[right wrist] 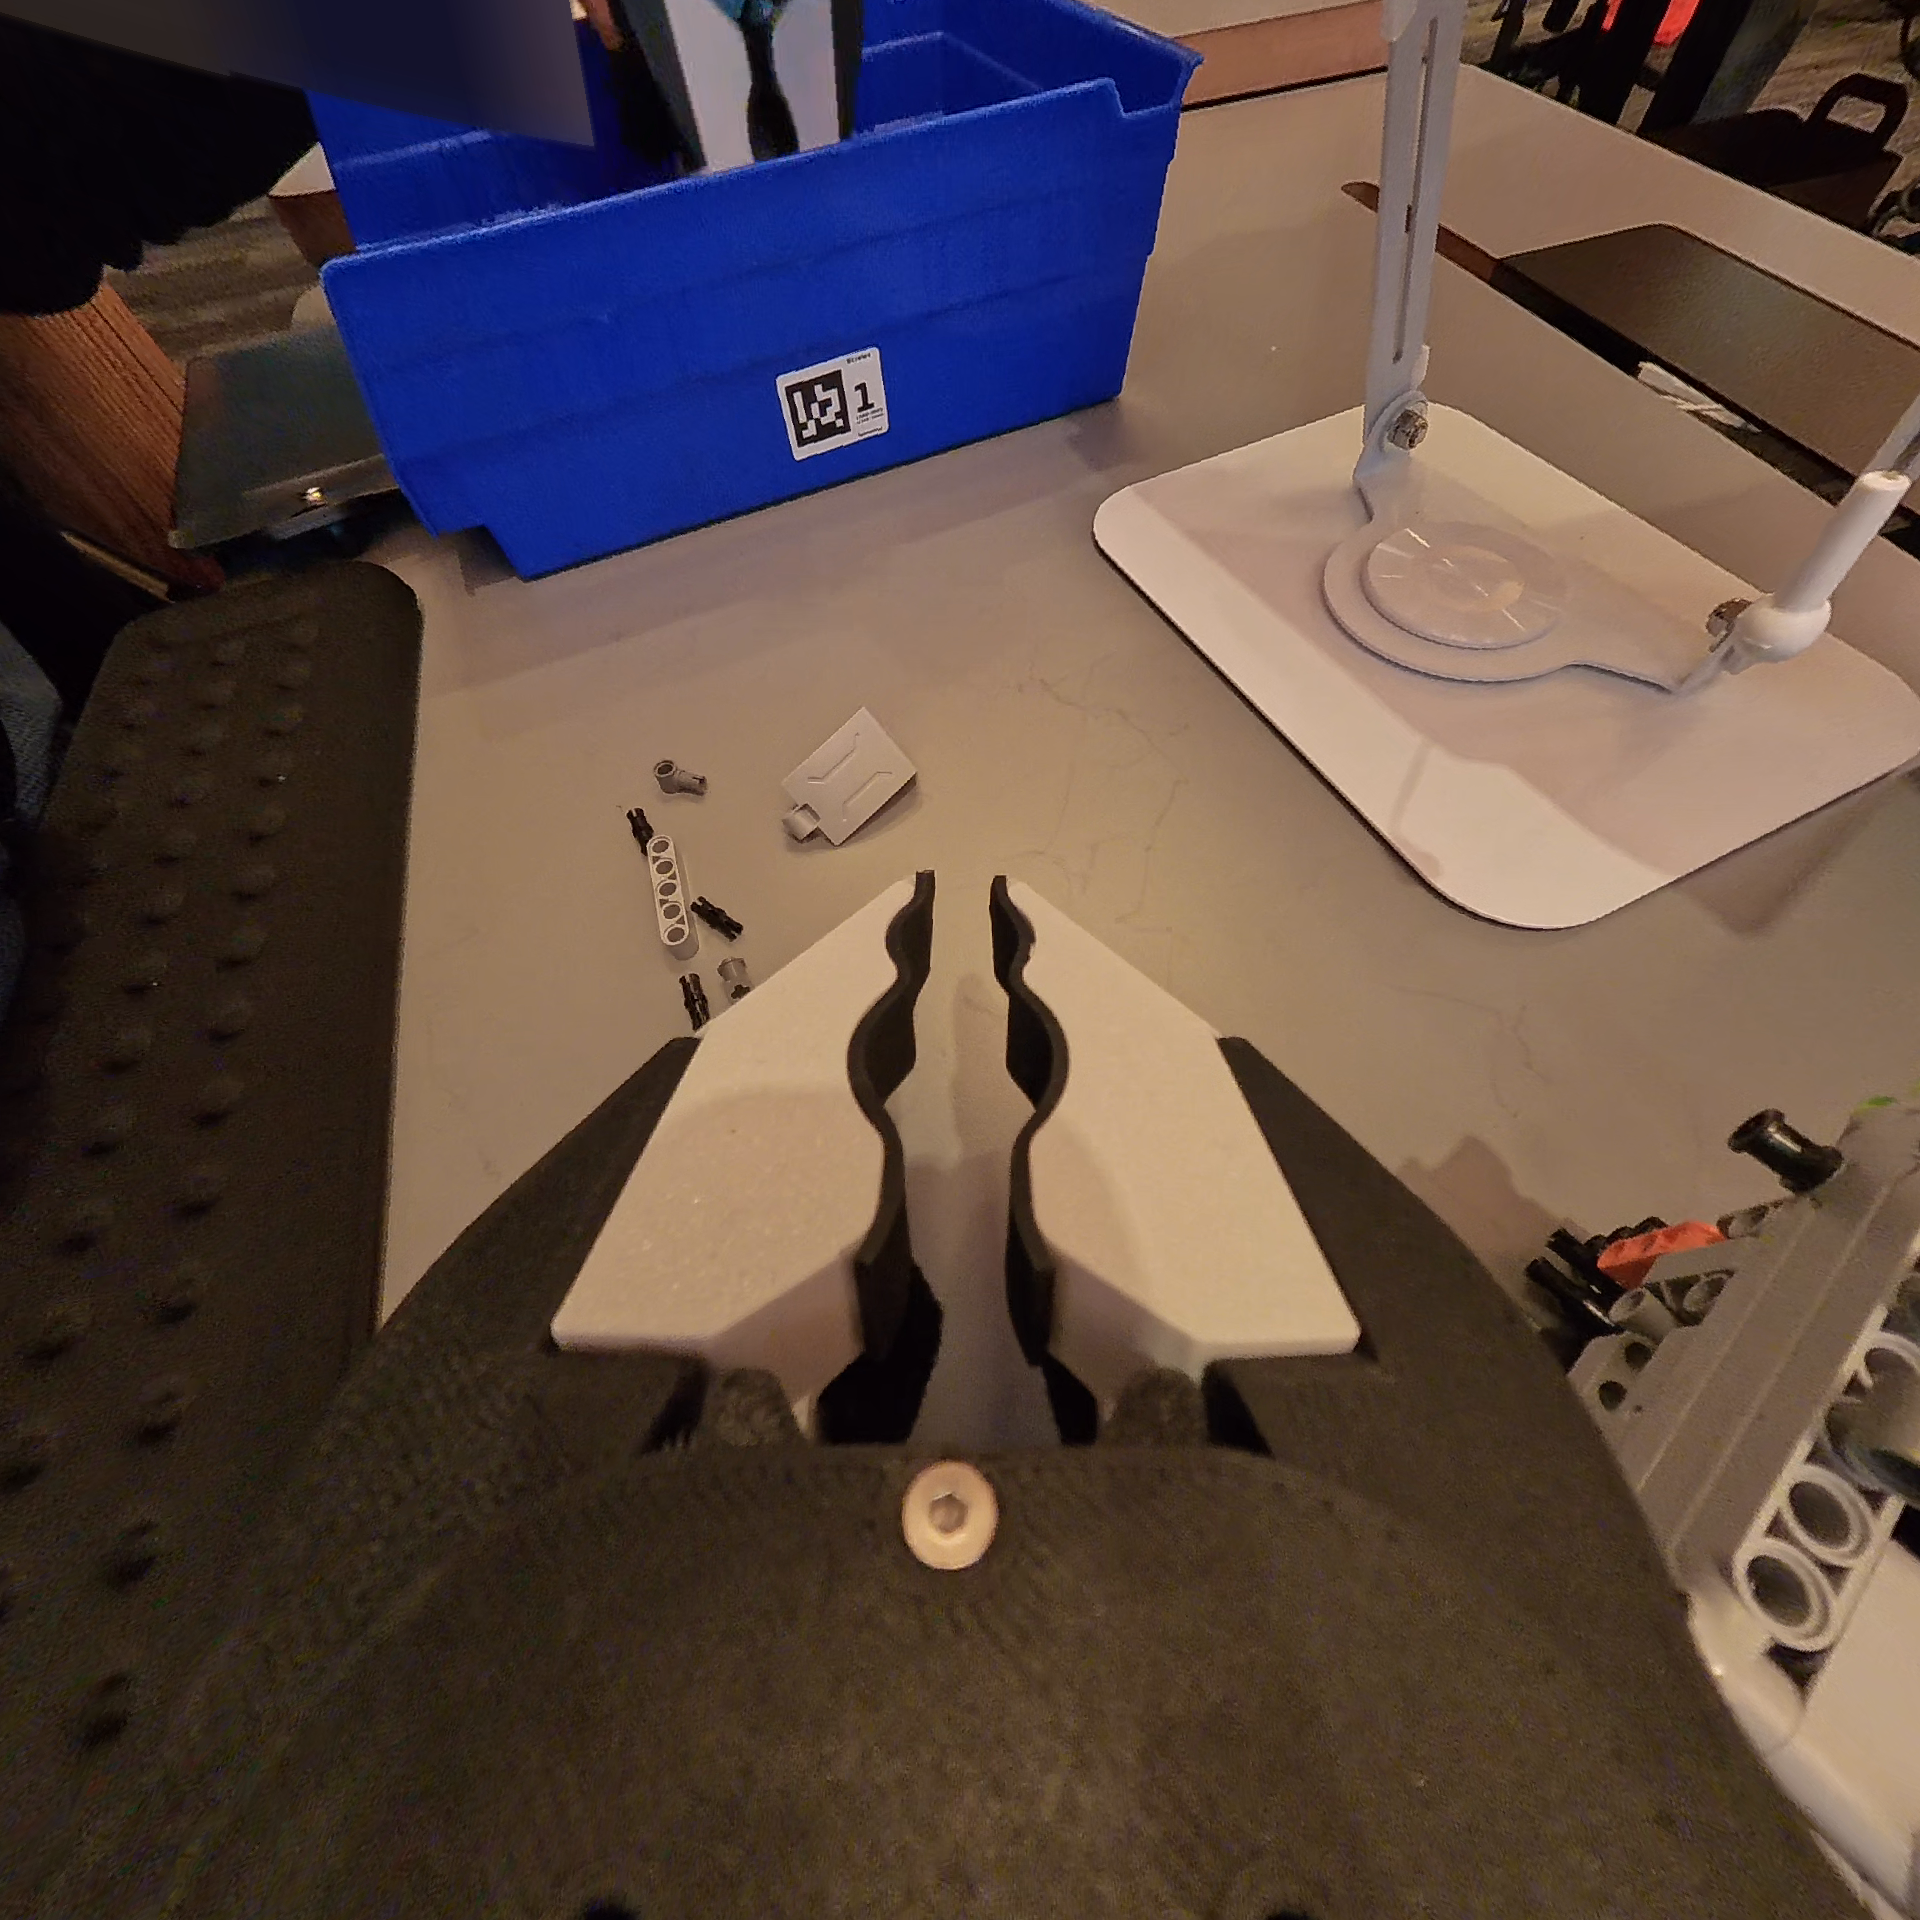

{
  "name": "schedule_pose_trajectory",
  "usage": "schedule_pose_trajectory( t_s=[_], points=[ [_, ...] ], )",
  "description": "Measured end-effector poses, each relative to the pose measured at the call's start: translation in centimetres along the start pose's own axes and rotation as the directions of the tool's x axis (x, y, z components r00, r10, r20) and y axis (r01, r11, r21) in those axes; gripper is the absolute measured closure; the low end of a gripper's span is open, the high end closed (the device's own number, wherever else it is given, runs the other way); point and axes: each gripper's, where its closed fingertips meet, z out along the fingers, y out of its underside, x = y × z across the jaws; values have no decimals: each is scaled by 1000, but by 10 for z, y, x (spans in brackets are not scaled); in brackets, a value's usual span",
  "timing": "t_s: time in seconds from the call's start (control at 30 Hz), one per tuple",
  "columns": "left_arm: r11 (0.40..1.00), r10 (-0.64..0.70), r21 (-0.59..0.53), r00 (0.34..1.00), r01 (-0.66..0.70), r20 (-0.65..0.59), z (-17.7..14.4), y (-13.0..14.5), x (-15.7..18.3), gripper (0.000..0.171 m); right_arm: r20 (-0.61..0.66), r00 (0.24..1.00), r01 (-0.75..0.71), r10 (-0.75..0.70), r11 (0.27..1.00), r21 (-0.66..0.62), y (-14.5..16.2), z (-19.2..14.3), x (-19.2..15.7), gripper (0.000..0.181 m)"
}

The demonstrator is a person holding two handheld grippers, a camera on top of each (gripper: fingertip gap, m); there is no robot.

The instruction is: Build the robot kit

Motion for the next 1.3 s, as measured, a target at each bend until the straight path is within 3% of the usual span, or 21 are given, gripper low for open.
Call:
schedule_pose_trajectory(
  t_s=[0.27,0.73,1.03,1.17,1.3],
  points=[
    [996,15,83,999,-11,-51,-22,-6,10,154,0,1000,0,0,1000,3,0,0,0,173],
    [993,121,4,980,-121,-158,-7,4,41,138,0,1000,3,-3,1000,6,-1,-1,-1,173],
    [984,178,46,959,-172,-220,-3,-7,62,126,0,1000,3,-3,1000,6,-1,-1,0,173],
    [979,199,3,954,-204,-224,12,-10,72,118,-2,1000,3,-3,1000,5,-1,-1,0,173],
    [980,188,-32,963,-198,-195,21,-14,71,131,-1,1000,2,-2,1000,5,-1,-1,0,173]
  ],
)
